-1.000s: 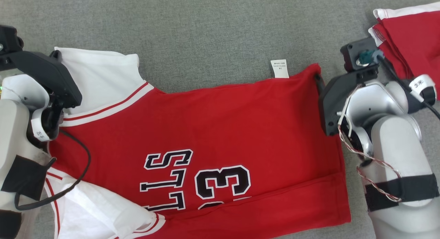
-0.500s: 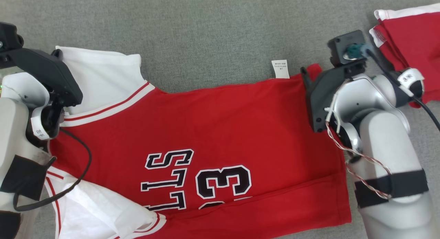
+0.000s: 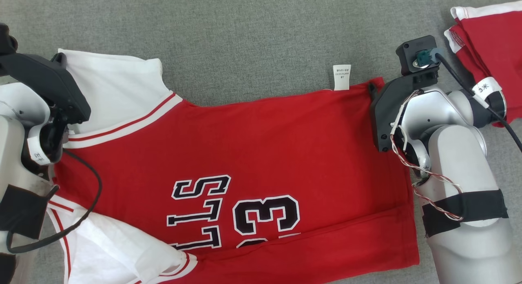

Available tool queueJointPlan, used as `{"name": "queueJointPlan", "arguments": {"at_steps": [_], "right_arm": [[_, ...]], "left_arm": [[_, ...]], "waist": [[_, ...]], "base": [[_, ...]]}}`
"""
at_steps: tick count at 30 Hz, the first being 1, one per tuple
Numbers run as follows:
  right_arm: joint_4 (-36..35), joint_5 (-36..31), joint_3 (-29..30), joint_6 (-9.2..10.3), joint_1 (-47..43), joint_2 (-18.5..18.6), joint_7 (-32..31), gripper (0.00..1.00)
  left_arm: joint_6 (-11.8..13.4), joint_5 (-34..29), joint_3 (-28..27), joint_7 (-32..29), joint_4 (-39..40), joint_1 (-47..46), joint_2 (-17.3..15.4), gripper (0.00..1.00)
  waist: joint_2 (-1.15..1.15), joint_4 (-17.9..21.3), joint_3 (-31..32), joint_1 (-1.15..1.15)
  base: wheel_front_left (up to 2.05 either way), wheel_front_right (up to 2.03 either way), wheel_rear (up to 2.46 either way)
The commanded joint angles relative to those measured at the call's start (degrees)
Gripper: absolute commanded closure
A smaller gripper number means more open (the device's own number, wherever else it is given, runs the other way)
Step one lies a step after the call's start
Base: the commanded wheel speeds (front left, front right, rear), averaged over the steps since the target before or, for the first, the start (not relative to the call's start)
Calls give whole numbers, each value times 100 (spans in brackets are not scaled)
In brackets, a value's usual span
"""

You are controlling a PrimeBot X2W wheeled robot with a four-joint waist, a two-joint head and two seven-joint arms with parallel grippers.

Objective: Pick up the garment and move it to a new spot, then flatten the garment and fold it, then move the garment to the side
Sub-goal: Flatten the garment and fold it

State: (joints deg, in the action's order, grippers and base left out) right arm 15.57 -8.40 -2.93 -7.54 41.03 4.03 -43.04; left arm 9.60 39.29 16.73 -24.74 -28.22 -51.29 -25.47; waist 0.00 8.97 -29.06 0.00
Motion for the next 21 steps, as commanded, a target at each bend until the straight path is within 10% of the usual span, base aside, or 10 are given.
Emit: {"name": "queueJointPlan", "arguments": {"at_steps": [1,3,7,12,21], "right_arm": [[174,146,-52,14,-95,-31,-171,0],[240,250,-86,0,-102,-42,-284,0],[357,458,-121,0,-116,-54,-408,55],[405,575,-283,0,-97,49,-356,100],[380,532,-262,1,-117,210,175,100]], "left_arm": [[32,35,4,0,19,81,-25,100],[38,38,15,-2,23,58,-22,100],[47,17,24,43,29,18,-33,100],[12,-21,38,171,34,26,-35,100],[-197,44,-42,1000,46,229,167,100]], "waist": [[0,-8,15,0],[0,-21,20,0],[0,-56,19,0],[0,-86,40,0],[0,-150,284,0]], "base": [[0,0,0],[0,0,0],[0,0,0],[0,0,0],[0,0,0]]}}
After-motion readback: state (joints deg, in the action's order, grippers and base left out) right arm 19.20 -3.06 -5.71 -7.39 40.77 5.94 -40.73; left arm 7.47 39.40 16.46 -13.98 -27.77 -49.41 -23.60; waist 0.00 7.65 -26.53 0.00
